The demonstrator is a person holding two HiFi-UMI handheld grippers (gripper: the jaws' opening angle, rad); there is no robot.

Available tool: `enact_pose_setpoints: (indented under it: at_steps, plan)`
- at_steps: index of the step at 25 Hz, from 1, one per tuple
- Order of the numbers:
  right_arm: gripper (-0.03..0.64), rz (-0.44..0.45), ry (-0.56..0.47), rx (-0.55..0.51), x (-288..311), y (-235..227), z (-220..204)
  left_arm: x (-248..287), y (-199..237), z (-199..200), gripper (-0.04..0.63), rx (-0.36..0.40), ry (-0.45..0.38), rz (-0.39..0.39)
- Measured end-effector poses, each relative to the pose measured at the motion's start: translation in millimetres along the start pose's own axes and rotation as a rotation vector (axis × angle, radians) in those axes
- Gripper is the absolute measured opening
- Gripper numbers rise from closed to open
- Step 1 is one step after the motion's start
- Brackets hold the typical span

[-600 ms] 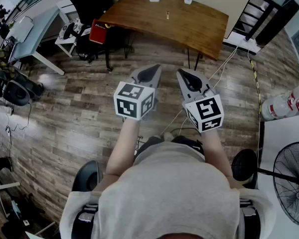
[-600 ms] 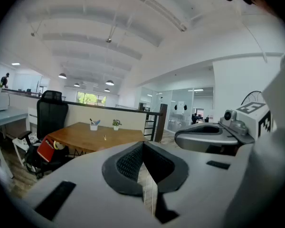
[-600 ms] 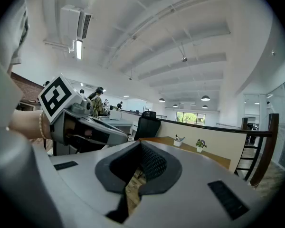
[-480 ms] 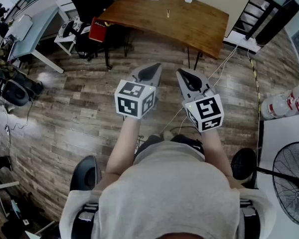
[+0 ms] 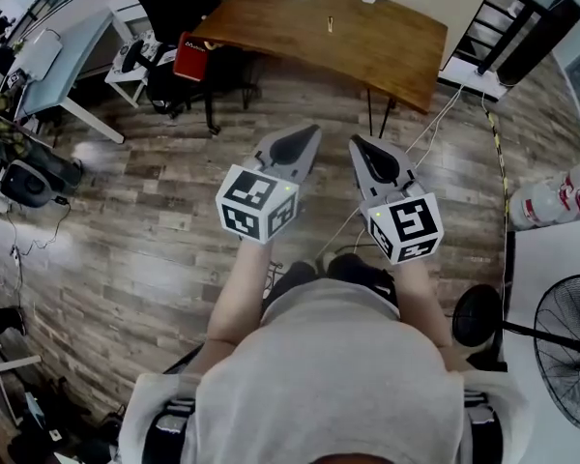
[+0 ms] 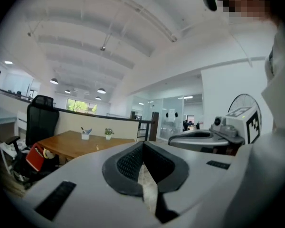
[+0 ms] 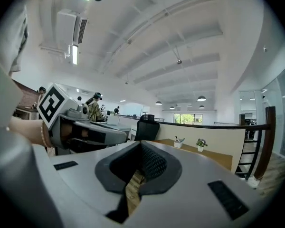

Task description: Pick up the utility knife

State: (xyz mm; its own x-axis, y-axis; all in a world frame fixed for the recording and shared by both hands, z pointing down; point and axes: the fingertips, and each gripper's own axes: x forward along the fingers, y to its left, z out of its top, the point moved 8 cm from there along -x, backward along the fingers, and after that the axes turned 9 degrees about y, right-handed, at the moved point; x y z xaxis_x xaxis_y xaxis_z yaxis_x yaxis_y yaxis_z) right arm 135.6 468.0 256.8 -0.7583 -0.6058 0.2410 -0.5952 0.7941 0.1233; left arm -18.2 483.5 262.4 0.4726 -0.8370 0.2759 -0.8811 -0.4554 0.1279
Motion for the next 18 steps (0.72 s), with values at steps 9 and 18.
enact_pose_setpoints:
  at_steps: [9,18]
  plan:
    - [0.011,0.014,0.018,0.020,11.0,-7.4,-14.4,-7.9,19.6,-1.1,0.017,-0.029,-0.057,0.004]
    - [0.011,0.052,0.041,0.070,59.7,-45.3,-27.0,36.0,63.1,-12.5,0.194,-0.072,0.042,0.085]
